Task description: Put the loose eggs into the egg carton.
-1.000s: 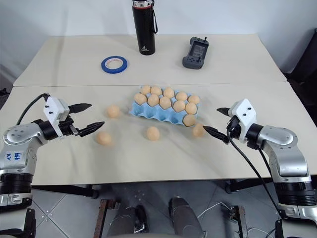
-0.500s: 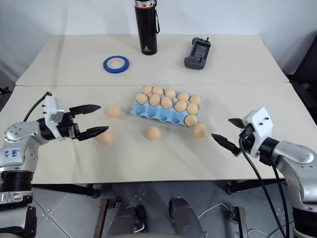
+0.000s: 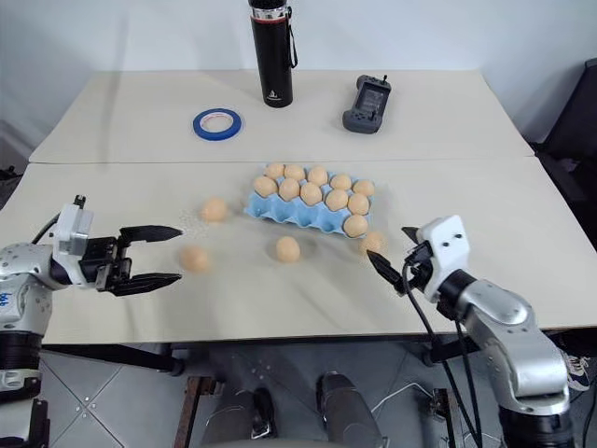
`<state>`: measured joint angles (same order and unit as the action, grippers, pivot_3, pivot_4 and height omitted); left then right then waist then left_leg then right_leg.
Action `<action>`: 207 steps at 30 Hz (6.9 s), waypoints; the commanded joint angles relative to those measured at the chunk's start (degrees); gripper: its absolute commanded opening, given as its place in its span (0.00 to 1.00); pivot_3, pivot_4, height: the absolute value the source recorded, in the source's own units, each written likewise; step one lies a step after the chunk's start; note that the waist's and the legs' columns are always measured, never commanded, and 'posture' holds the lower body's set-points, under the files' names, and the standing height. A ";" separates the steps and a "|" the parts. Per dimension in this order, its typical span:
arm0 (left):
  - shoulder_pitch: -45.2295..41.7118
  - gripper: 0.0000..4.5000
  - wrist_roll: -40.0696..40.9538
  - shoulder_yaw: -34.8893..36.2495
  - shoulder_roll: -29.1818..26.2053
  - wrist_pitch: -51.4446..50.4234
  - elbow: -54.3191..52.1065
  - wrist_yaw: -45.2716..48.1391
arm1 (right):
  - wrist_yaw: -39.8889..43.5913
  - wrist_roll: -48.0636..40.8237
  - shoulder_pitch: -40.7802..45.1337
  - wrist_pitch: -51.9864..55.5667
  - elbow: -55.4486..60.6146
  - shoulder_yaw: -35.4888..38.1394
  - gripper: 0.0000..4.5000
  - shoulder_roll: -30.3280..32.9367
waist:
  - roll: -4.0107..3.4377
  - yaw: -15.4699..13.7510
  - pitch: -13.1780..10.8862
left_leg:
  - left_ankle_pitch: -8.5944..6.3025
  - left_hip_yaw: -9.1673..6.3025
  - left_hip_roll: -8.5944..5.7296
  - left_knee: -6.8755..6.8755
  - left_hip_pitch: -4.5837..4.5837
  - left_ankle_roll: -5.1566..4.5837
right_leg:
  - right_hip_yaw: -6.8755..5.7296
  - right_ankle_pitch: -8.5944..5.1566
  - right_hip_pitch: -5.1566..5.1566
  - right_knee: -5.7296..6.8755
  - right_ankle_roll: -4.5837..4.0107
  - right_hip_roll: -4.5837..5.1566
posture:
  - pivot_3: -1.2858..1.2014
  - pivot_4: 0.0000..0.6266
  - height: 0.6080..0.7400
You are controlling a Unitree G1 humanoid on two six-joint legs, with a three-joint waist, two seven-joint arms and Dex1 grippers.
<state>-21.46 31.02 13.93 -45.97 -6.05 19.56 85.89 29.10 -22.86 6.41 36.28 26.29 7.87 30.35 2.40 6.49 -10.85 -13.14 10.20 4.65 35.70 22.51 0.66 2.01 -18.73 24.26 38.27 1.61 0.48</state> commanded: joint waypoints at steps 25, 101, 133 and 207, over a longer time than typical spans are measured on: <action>3.13 1.00 2.38 4.45 0.20 -1.37 -6.21 -3.07 | 1.19 8.70 5.24 -9.76 -13.12 -4.95 0.42 -0.97 | 0.01 -0.33 0.02 | 0.12 -0.15 0.00 -0.07 0.64 0.08 | -0.17 -0.02 0.37 -0.21 0.26 -0.02 | 0.52 0.24 1.00; 7.72 1.00 4.08 9.80 0.02 -0.07 -8.85 -6.07 | 9.97 7.23 19.87 -4.65 -12.62 -24.36 1.00 -7.57 | 0.15 -1.55 0.10 | 0.04 -0.21 0.06 -0.02 0.73 -0.16 | -0.32 0.15 0.42 -0.32 0.03 0.02 | 0.52 0.24 1.00; 8.23 1.00 4.76 9.10 1.33 0.13 -10.82 -8.39 | 7.26 13.04 35.01 -6.17 -23.77 -18.04 0.30 -12.73 | 0.16 -1.30 0.11 | 0.03 -0.24 0.06 -0.11 0.69 -0.08 | -0.36 0.13 0.43 -0.30 -0.02 0.02 | 0.52 0.24 1.00; 17.64 1.00 -15.27 -2.88 17.11 1.57 -20.61 -49.67 | 34.43 -3.28 14.16 -19.71 -19.62 -3.67 0.99 7.79 | 0.14 -1.76 0.09 | 0.07 -0.31 0.02 -0.10 0.57 -0.24 | -0.31 0.19 0.24 -0.41 0.06 -0.01 | 0.52 0.24 1.00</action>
<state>-2.99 16.06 11.81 -29.15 -6.08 -0.91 35.39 63.75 -25.22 19.80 16.61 4.58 3.89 38.13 2.53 4.73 -10.75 -13.07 9.89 4.66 35.59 23.09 0.42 1.70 -18.54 24.51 37.85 1.68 0.47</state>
